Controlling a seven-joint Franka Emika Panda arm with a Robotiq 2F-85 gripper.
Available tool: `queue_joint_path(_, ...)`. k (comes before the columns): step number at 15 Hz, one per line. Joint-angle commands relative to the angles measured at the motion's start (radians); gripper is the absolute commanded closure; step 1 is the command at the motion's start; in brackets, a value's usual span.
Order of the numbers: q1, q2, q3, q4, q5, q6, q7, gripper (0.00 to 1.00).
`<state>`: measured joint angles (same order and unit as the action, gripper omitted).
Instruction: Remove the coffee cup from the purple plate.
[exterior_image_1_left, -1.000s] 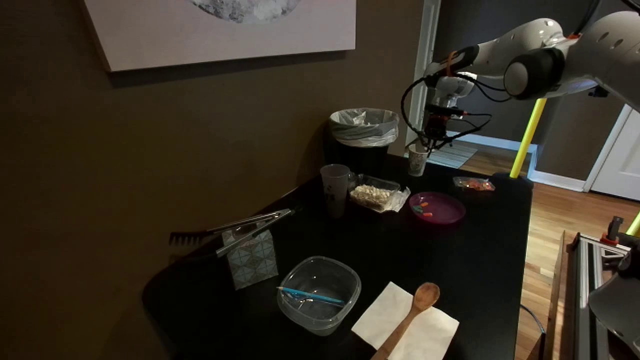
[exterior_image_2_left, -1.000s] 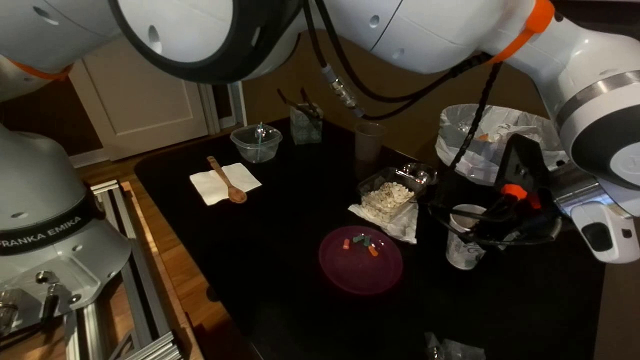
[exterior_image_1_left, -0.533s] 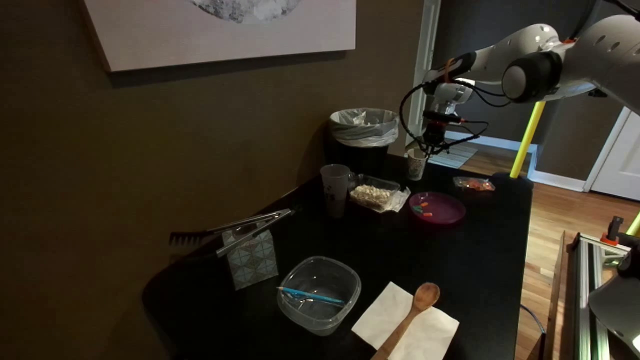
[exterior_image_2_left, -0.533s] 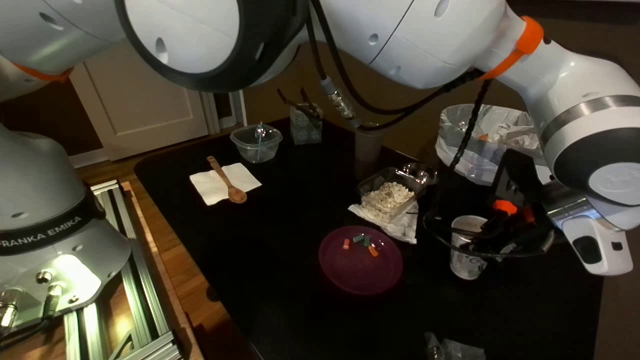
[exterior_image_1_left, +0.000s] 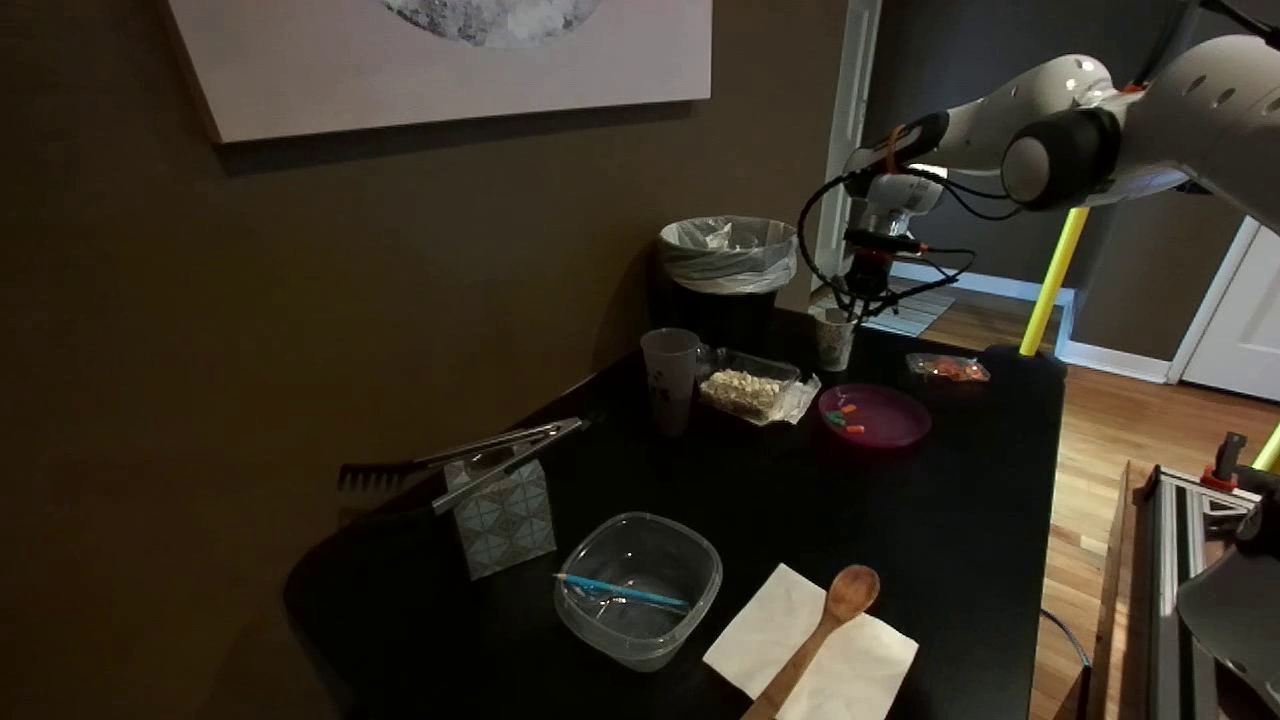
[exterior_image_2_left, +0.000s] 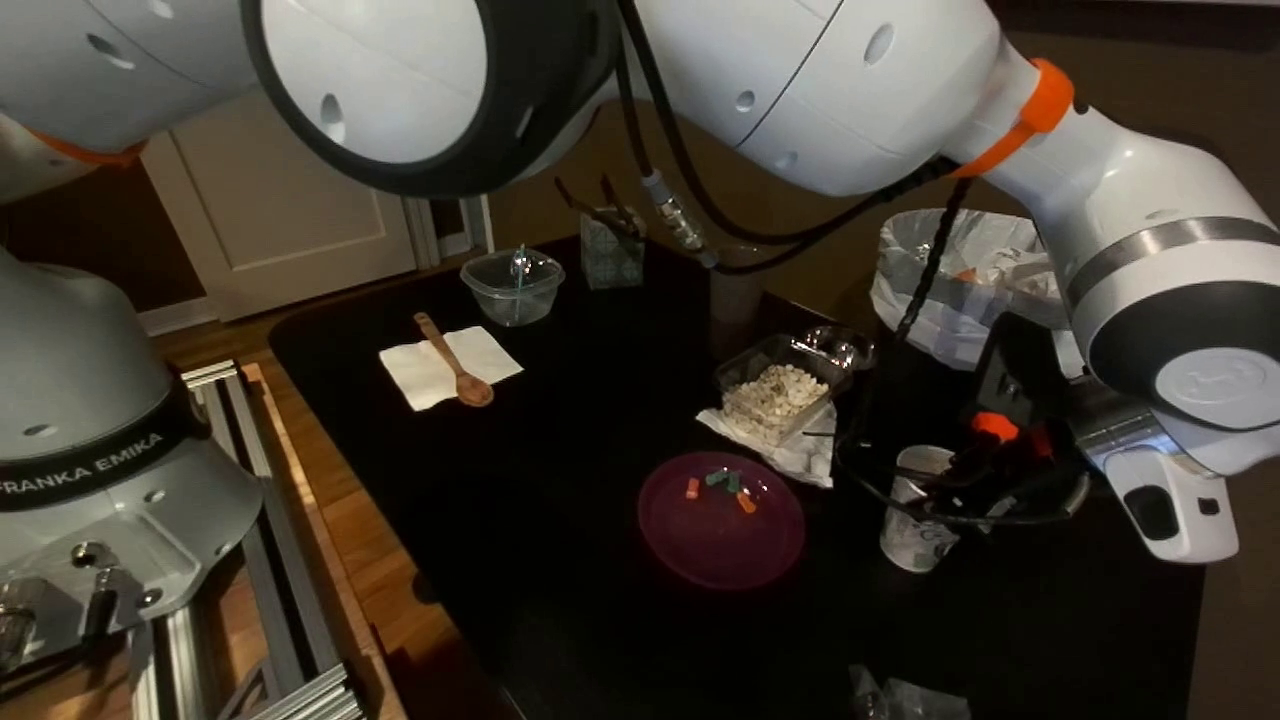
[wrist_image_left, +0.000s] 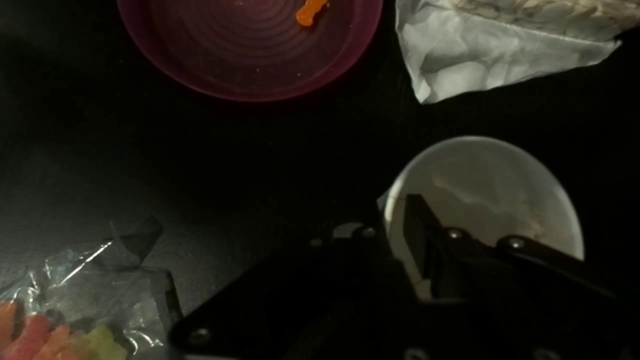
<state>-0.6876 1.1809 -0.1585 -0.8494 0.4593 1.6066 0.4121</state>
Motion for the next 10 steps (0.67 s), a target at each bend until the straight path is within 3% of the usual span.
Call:
queue_joint_path(1,0.001,-0.004,-0.005,0.001,-0.005,-0.012,0.014,0.48)
queue_joint_path(5,-0.003,-0.050,-0.020,-0.011,-0.030,-0.056,-0.021,0.19)
queue_joint_path(7,-0.015,-0.097,-0.027,-0.022,-0.062,-0.133,-0.093,0.04)
queue_joint_path(10,-0.042,-0.170,-0.032,-0.033,-0.112,-0.271,-0.270,0.00)
